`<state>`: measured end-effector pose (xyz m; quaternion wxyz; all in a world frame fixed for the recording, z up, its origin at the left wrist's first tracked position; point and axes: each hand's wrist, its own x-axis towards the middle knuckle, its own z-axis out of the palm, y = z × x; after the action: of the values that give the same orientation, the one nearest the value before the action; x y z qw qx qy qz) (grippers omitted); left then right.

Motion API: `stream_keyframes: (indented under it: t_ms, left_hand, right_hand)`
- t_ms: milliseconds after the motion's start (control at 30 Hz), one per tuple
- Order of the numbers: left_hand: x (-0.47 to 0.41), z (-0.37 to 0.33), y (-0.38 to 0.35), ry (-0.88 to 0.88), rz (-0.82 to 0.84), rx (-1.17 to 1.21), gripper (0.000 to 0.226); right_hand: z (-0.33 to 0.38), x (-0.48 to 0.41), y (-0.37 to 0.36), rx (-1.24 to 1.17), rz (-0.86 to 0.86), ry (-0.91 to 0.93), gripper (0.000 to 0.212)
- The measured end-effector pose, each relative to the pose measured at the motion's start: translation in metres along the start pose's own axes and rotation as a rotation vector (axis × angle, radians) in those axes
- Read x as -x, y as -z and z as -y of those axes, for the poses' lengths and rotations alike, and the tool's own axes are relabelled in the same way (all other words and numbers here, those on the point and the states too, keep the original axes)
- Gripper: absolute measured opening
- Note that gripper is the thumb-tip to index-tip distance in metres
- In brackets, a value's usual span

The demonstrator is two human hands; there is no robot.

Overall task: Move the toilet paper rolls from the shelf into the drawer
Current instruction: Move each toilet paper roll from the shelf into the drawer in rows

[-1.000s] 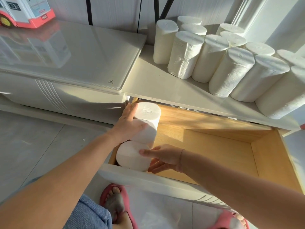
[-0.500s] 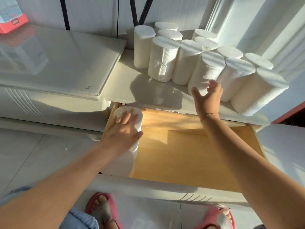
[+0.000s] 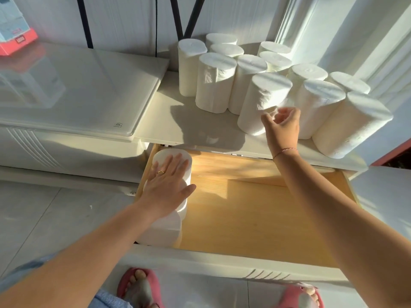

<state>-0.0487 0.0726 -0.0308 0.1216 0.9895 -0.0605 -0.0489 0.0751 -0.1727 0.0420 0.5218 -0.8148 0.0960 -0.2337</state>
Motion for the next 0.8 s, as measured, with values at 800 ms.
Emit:
stream_keyframes:
  t_ms: [800]
  left_hand:
    - [-0.003,0.013,-0.011,-0.066,-0.043,-0.059,0.066]
  right_hand:
    - [-0.045,0.114,0.027,-0.014,0.832,0.029,0.099]
